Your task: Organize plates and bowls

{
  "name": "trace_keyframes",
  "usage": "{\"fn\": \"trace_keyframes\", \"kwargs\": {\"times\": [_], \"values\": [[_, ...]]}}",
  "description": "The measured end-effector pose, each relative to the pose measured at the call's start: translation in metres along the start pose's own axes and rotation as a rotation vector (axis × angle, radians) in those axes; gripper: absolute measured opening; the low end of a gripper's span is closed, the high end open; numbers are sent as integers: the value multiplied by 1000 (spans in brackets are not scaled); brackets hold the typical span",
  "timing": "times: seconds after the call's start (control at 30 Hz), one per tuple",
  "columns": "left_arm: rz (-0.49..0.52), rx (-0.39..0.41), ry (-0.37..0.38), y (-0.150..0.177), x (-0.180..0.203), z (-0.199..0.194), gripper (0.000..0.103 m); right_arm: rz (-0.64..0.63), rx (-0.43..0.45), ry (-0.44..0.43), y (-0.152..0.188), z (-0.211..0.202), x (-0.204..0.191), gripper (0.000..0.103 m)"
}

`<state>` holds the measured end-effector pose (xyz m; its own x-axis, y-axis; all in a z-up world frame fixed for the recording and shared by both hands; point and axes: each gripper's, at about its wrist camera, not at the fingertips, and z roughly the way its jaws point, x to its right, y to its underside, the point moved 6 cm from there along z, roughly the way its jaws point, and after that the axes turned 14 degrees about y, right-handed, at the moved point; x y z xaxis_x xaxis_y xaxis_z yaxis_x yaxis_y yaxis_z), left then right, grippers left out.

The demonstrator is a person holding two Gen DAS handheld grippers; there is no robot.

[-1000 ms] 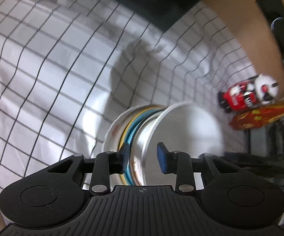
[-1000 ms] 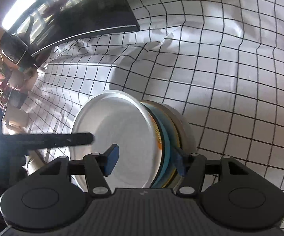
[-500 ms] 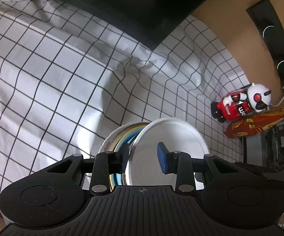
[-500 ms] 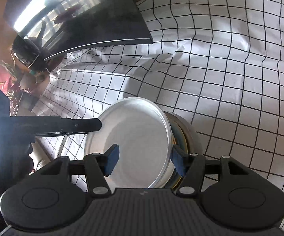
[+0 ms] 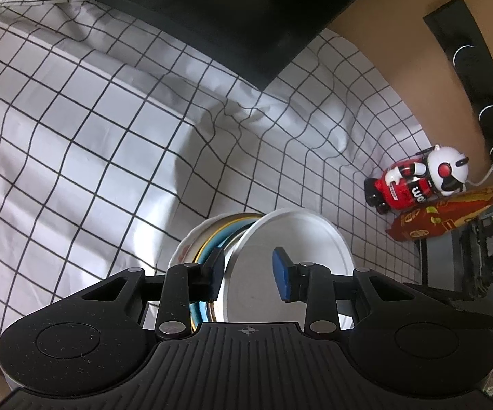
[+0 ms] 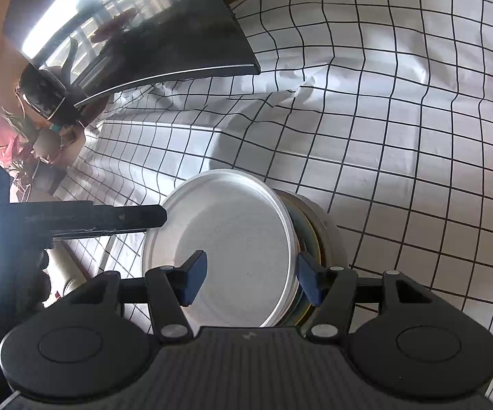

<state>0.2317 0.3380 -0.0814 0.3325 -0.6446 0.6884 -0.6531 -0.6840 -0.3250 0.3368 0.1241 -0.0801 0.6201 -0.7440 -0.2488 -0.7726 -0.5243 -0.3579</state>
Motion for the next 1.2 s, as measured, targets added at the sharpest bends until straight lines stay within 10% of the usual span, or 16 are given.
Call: {"fn": "trace_keyframes", "kwargs": {"times": [0.83, 1.2], "values": [[14, 33, 5, 2, 3, -14, 34, 16, 32, 17, 4, -9, 1, 59], [171, 88, 50, 11, 89, 6, 34, 85, 215, 209, 35, -69, 87, 59]]}}
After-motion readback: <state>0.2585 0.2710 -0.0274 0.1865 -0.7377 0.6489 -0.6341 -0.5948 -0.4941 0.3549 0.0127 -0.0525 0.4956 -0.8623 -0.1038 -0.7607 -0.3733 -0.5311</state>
